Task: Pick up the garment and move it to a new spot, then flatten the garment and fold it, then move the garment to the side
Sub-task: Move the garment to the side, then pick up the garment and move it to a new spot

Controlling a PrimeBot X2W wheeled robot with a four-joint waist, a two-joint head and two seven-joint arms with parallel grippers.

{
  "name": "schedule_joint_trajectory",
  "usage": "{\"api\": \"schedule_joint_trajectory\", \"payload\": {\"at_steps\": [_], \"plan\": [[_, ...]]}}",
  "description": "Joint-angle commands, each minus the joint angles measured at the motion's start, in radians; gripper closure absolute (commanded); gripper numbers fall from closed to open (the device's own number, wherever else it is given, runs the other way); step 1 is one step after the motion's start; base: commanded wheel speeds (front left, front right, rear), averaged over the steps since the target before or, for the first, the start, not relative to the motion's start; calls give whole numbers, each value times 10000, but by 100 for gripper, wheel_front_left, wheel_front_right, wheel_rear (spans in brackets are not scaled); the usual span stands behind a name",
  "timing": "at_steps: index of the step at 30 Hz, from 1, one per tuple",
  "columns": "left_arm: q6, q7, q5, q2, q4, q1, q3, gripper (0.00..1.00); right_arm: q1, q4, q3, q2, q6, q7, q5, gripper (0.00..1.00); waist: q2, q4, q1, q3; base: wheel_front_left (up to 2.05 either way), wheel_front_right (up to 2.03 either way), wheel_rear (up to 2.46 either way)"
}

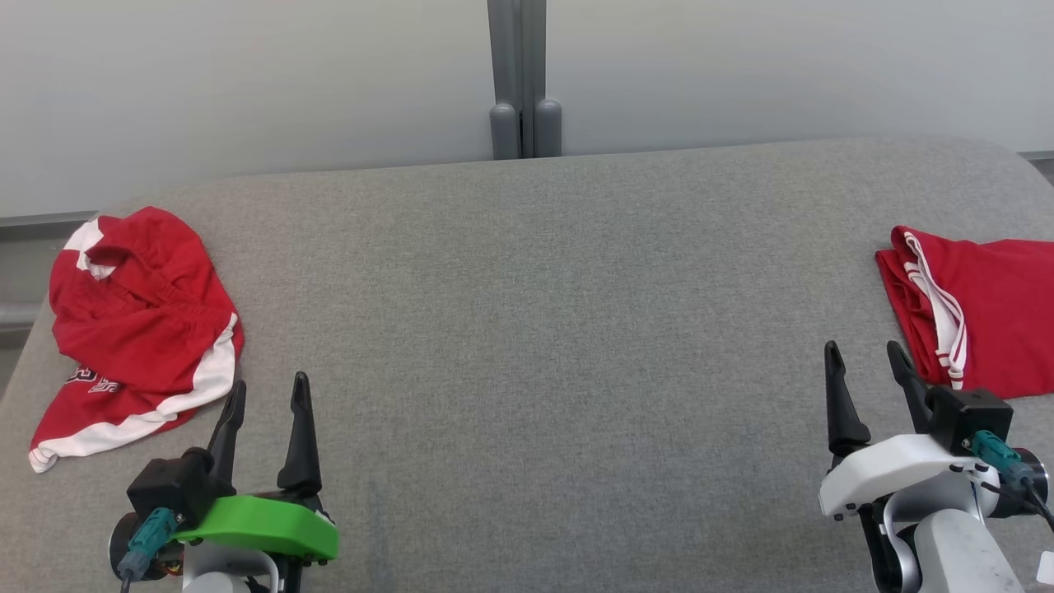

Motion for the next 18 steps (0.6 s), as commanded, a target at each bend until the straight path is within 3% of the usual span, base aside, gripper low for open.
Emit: {"api": "schedule_joint_trajectory", "payload": {"at_steps": [1, 13, 18], "plan": [[-43, -30, -4, 2, 19, 104, 10, 0, 154, 19, 19, -5, -10, -12, -63, 0, 0, -28, 1, -4, 0, 0, 0], [-44, -30, 54, 3, -106, -92, -51, 0, -1, 43, -11, 12, -10, -102, -108, 0, 0, 101, 1, 203, 0, 0, 0], [-44, -32, -5, 9, -129, -194, 33, 0, 61, -10, 27, 12, -10, -88, -63, 0, 0, 466, 1, 321, 0, 0, 0]]}}
